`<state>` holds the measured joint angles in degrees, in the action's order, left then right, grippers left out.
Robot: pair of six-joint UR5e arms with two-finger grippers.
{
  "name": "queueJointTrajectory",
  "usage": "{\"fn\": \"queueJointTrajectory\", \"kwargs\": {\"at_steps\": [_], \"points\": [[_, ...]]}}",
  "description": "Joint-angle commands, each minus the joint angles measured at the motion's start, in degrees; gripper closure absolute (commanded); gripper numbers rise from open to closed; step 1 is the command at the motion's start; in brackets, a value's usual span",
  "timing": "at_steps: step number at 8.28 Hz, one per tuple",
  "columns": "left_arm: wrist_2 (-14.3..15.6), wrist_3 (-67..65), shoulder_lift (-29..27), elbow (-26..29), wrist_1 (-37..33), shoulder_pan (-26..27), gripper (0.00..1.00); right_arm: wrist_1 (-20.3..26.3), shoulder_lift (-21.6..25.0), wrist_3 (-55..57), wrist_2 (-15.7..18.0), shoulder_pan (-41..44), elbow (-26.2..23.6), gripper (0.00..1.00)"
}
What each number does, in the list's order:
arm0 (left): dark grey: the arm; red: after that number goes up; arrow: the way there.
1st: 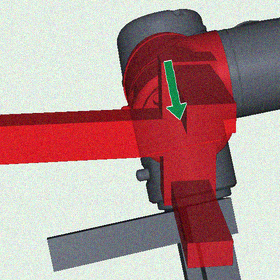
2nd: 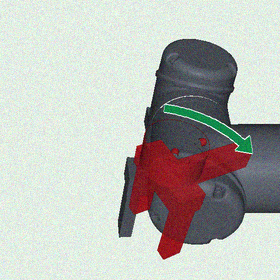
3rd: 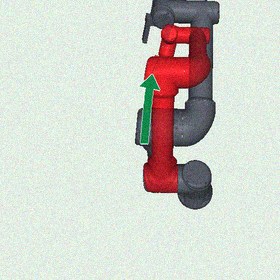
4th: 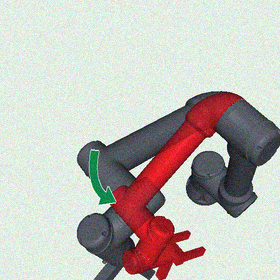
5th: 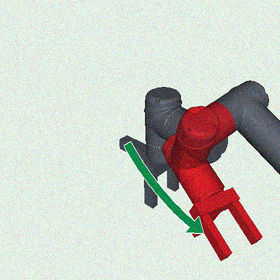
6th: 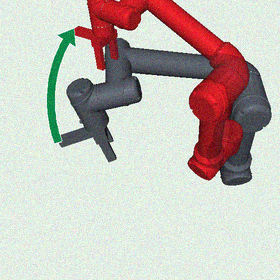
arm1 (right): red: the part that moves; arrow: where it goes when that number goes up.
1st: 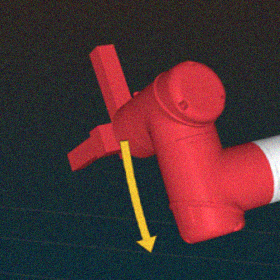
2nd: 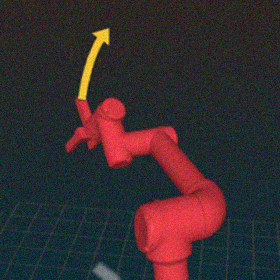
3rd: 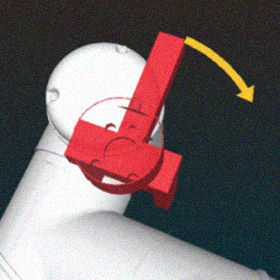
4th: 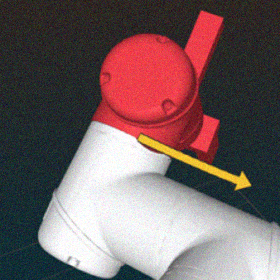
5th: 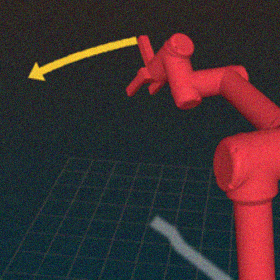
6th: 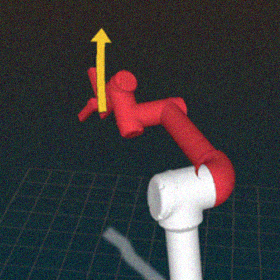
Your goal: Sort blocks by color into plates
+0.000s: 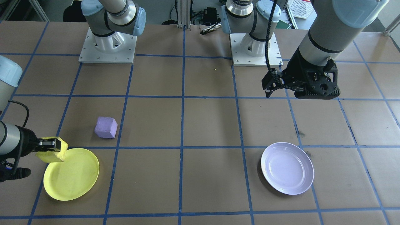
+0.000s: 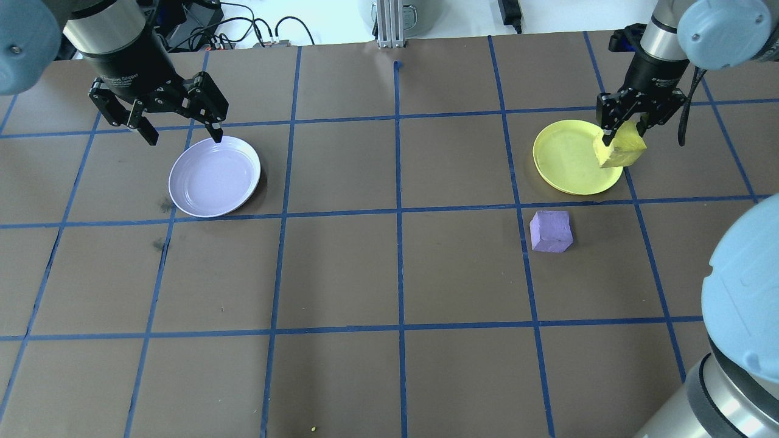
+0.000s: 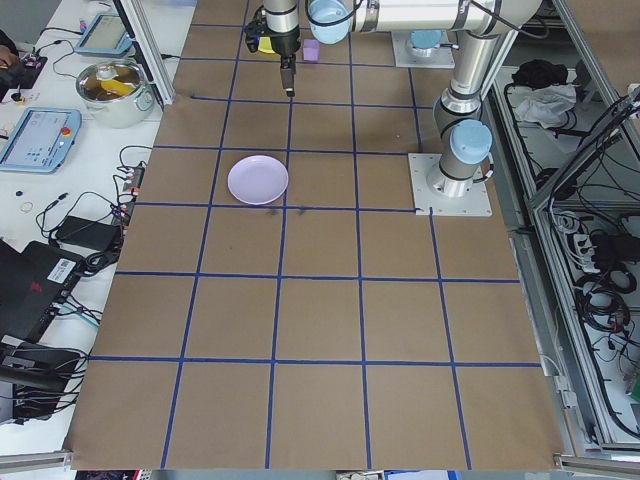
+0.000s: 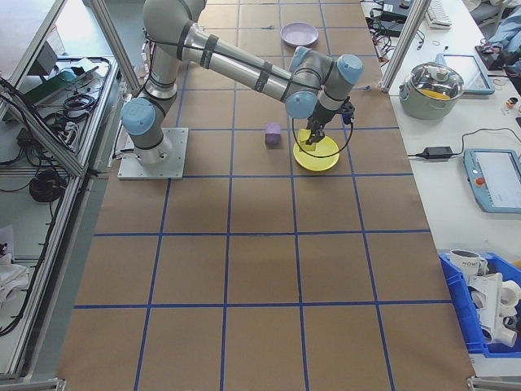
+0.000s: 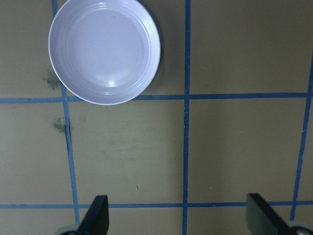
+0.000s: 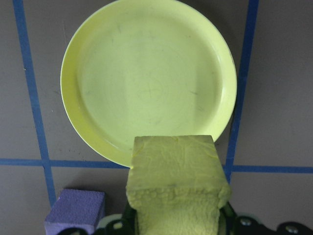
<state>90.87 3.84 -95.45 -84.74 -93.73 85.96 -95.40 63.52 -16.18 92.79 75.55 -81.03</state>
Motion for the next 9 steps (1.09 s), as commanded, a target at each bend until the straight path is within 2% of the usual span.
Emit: {"fn": "queueJointTrajectory", "kwargs": {"at_steps": [1, 3, 4, 5, 6, 8, 9], "points": [[0.10, -0.32, 0.00, -0.16, 0.92, 0.08, 0.00, -3.82, -6.02, 2.20, -0.07, 2.49, 2.63, 0.93], [0.27, 0.12, 0.87, -0.16, 0.92, 0.08, 0.00, -4.36, -7.09, 2.29, -0.24, 2.49, 2.99, 0.87], [0.01, 0.12, 1.14, -0.07, 1.09, 0.08, 0.00, -4.79, -7.88, 2.64, -0.33, 2.49, 2.90, 0.74], [0.27, -0.05, 0.18, 0.62, 0.92, 0.08, 0.00, -4.62, -9.89, 5.69, 0.36, 2.49, 2.46, 0.26], [0.19, -0.32, -0.09, 0.20, 0.92, 0.17, 0.00, -4.97, -10.17, 6.07, 0.28, 2.58, 2.98, 0.00], [0.10, 0.12, 0.00, -0.16, 1.01, 0.17, 0.00, -4.89, -8.86, 6.16, 0.72, 2.75, 3.25, 0.00], [0.10, 0.21, 0.00, -0.16, 1.09, 0.17, 0.00, -4.36, -6.07, 6.16, 0.55, 3.02, 3.42, 0.00]]}}
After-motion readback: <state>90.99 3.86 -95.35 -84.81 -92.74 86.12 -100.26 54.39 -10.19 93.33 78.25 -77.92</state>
